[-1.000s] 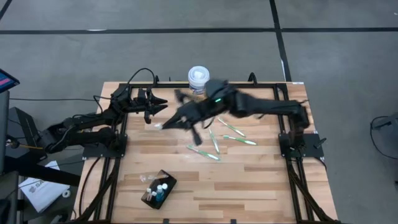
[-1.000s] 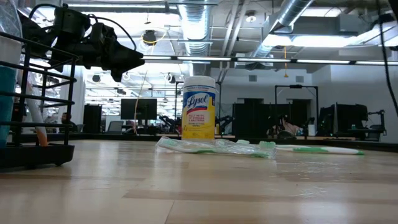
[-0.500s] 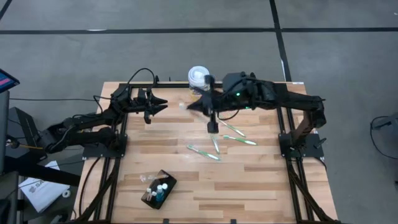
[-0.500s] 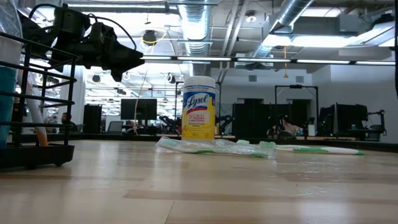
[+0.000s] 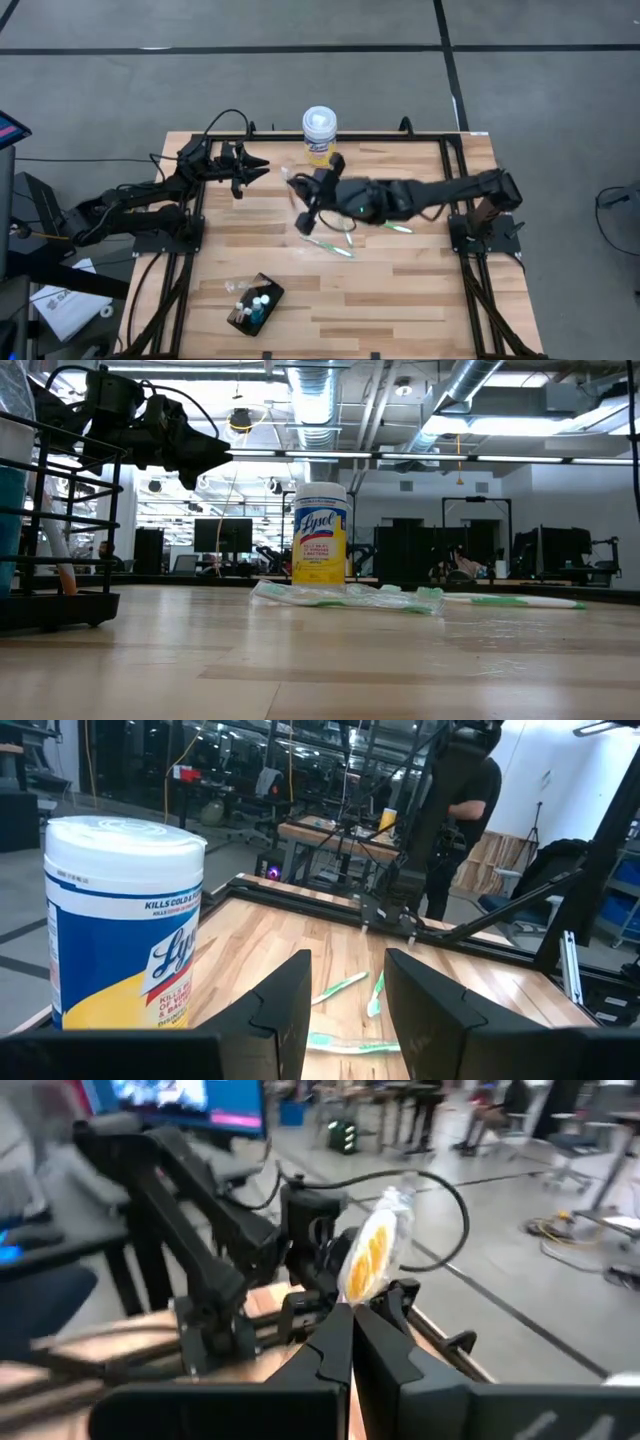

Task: Pick & Place toothbrushing station
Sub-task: Put the orange toothbrush into the black wire organizer bin

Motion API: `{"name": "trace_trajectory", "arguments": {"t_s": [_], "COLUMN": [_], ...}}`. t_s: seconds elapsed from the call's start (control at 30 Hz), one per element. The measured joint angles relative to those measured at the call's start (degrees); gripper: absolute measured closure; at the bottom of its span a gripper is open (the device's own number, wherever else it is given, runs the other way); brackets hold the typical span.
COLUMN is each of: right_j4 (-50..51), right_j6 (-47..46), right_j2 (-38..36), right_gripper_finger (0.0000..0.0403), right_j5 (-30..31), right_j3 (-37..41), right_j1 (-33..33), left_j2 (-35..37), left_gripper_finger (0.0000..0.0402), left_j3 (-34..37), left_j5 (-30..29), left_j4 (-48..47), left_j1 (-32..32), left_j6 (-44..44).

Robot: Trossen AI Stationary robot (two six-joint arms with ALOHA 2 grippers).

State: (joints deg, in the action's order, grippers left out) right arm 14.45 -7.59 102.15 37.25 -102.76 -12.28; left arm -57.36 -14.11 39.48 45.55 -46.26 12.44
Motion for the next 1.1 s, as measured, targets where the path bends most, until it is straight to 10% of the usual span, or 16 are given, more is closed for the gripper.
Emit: {"name": "trace_trajectory", "arguments": {"t_s": [0.57,1.1], "right_j4": [-28.38,-50.93], "right_j6": [-14.62,-7.57], "right_j2": [1.39,13.44], "right_gripper_finger": [0.0403,0.0403], "right_j5": [9.06,-6.74], "right_j3": [21.89,18.59], "right_j1": [-7.16,-3.22], "left_j2": [0.00,0.00], "left_gripper_finger": [0.0279,0.0279], "left_j3": [0.00,0.00], "left_j5": [-0.46,-0.50], "left_j4": [0.91,1.41], "left_j1": [0.00,-0.02], "left_j6": [0.01,-0.18]}}
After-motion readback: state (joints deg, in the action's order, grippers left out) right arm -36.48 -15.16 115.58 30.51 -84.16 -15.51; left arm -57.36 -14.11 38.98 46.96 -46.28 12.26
